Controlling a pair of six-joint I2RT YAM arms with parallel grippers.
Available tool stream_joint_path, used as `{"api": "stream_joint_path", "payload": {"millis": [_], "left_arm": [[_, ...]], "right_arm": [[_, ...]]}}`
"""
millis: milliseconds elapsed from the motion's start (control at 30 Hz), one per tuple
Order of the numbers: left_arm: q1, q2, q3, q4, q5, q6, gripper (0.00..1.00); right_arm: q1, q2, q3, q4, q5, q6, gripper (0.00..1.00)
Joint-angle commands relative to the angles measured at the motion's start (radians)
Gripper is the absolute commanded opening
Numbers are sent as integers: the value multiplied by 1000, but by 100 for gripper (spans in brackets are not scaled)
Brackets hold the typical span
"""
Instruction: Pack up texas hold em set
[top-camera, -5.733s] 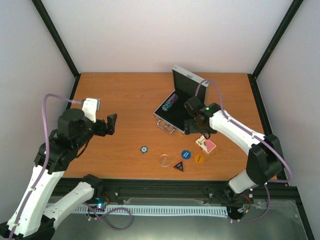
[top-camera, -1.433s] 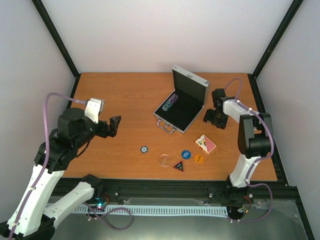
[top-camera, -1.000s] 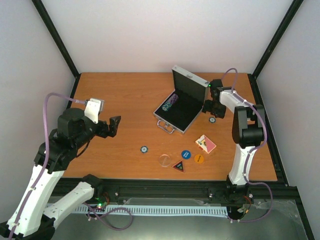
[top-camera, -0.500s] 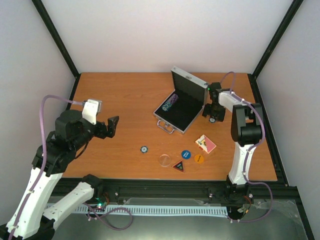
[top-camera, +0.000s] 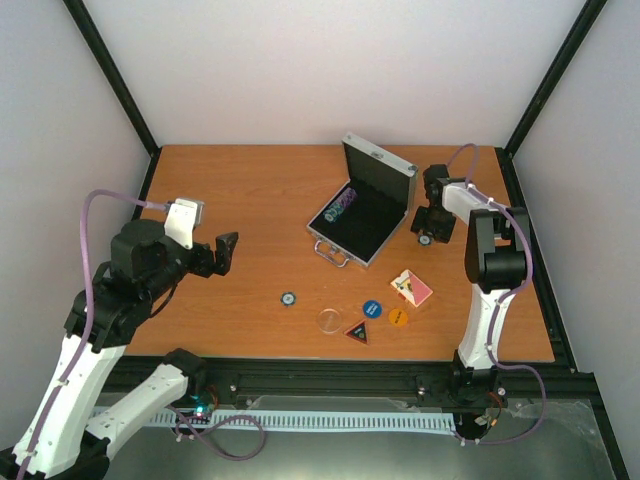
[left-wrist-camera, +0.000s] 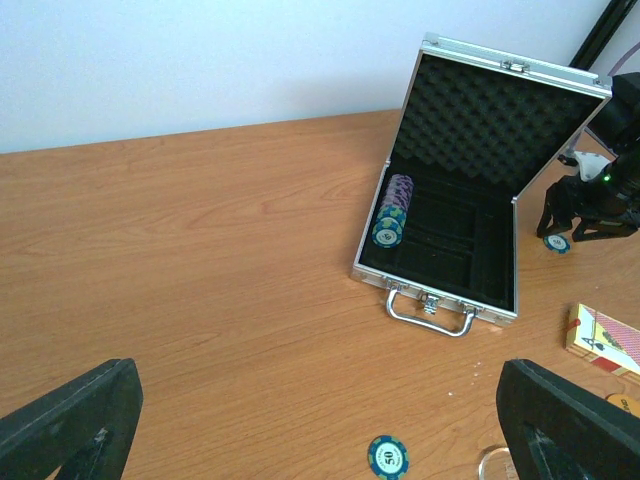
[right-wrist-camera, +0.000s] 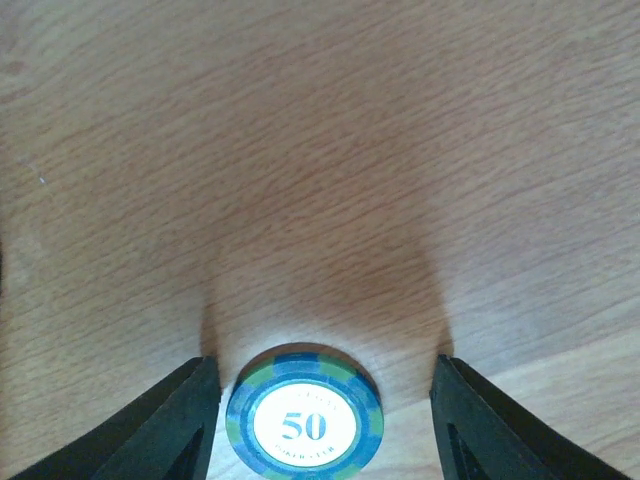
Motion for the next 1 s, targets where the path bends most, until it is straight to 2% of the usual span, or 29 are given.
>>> {"api": "stream_joint_path", "payload": {"millis": [0,100,367,467,633,733,967], "left_arm": [[4,1,23,-14,-5,0,100],[4,3,24,-14,-6,1,100],[4,10,26,-11,-1,1,100],[4,9,25,-11,-2,2,100],[4,1,21,-12,-4,-2,100],[4,0,16,-11,-2,-3,100],[4,-3,12,-5,1,-6,100]], "right_arm": [[-7,1,-20,19,-16,6,59],[-6,4,-26,24,-18,6,57],[-7,-7,-47,35,-23,9,44],[-7,-13,-57,35,-21,9,43],[-10,-40,-78,36,-8,10,45],[-10,-54,-89,33,-14,10,57],[-10,-74,-139,53,-36,13,57]]}}
